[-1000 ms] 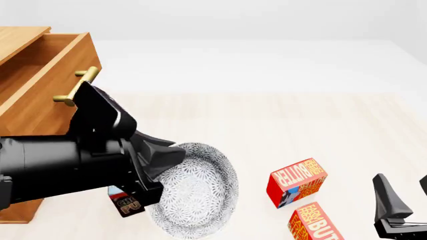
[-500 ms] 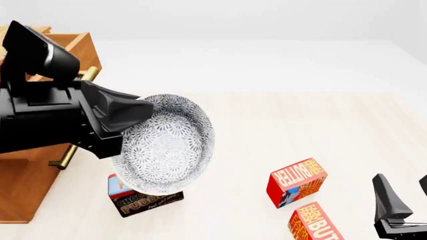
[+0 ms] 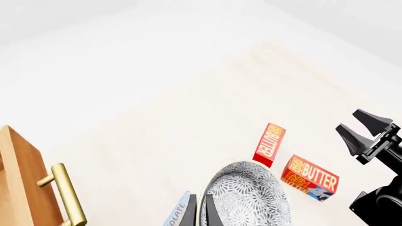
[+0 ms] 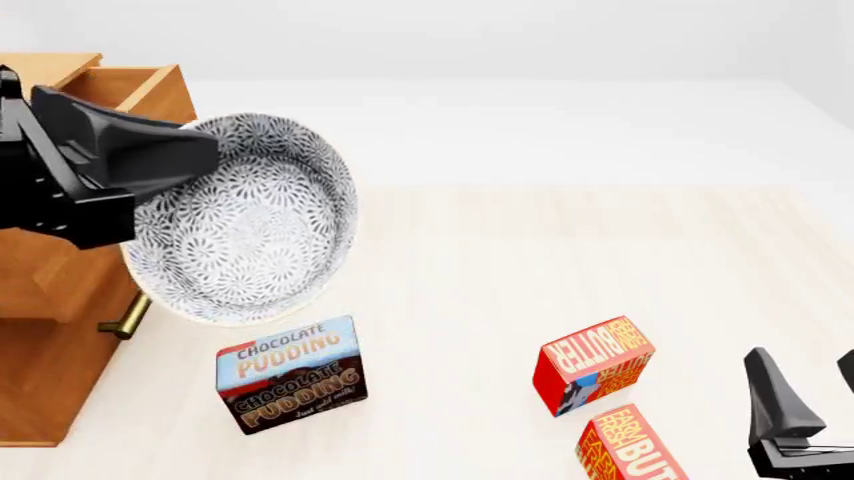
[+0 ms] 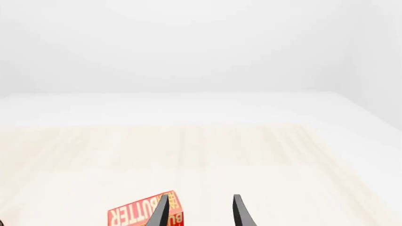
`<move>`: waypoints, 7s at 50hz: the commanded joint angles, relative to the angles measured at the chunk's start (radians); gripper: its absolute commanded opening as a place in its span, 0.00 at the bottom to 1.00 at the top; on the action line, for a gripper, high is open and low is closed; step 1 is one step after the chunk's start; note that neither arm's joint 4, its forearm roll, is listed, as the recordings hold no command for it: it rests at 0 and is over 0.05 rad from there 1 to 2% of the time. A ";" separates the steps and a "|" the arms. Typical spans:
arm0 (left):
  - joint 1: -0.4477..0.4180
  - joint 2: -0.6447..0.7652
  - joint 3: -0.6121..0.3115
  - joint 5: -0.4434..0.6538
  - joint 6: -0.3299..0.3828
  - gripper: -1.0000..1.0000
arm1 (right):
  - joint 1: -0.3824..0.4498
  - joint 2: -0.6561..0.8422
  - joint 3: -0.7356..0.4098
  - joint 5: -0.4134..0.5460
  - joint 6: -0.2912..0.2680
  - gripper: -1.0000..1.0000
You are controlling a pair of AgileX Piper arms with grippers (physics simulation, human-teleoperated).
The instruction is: Put the bowl in the top drawer of the cabinet.
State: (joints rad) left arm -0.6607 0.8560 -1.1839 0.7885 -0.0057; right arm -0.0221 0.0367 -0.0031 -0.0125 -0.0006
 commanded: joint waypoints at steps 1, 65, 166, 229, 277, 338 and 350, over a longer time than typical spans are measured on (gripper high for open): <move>0.049 -0.030 -0.059 0.048 0.027 0.00 | 0.003 -0.002 0.000 0.001 0.000 1.00; 0.272 -0.099 -0.240 0.173 0.090 0.00 | 0.009 -0.030 -0.002 0.012 -0.008 1.00; 0.599 0.090 -0.460 0.322 -0.271 0.00 | 0.016 -0.031 -0.002 0.011 -0.008 1.00; 0.975 0.117 -0.296 0.207 -0.491 0.00 | 0.020 -0.032 -0.002 0.010 -0.010 1.00; 1.212 0.274 -0.286 0.130 -0.519 0.00 | 0.023 -0.032 -0.002 0.009 -0.012 1.00; 1.257 0.352 -0.231 0.046 -0.526 0.00 | 0.022 -0.033 -0.002 0.009 -0.013 1.00; 1.282 0.375 -0.260 0.039 -0.506 1.00 | 0.023 -0.033 -0.002 0.009 -0.013 1.00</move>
State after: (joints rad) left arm 0.6088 1.2203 -1.4296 0.8317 -0.5258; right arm 0.0001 0.0040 -0.0050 -0.0036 -0.0139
